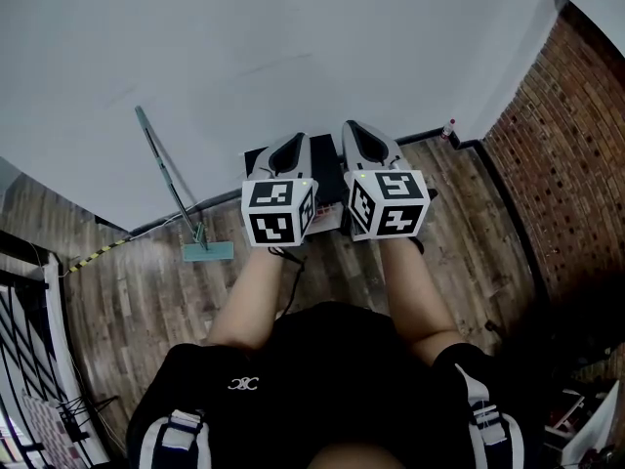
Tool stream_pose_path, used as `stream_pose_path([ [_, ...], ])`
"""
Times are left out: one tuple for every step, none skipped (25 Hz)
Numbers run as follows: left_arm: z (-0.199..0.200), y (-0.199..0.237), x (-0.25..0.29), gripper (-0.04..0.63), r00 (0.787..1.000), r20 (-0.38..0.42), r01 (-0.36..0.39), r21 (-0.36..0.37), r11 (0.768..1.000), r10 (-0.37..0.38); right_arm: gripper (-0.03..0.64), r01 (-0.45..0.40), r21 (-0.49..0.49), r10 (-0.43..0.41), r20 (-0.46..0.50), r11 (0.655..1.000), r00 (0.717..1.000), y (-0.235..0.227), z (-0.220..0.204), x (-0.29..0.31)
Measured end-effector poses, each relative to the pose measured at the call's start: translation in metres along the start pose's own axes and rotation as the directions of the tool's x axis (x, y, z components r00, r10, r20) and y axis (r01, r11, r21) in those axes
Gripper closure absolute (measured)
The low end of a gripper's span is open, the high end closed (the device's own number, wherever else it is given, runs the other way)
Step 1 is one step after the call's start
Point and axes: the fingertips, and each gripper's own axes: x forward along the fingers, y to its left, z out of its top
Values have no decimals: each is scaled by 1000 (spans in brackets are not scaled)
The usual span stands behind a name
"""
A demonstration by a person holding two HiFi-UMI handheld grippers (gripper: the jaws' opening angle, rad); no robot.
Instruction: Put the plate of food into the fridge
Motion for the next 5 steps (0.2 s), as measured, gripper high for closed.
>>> stream_pose_path([
  [1,1,0,598,1000,3,1,-1,1000,-1,604,1,1,-1,-2,1000,1000,1,-1,1],
  [3,3,0,598,1000,7,1,-1,1000,-1,604,1,2,-1,-4,1000,1000,1,-2,2],
  [4,4,0,597,1000,10,0,-2,1000,0,604,1,2,-1,-6,1000,1000,1,-3,4],
  [5,6,1,598,1000,13,-1,-3,1000,1,604,0,2,0,-8,1000,1000,1,-4,5],
  [7,7,1,598,1000,16,-2,-3,1000,2,604,-1,1,1,-10,1000,1000,1,-5,7],
])
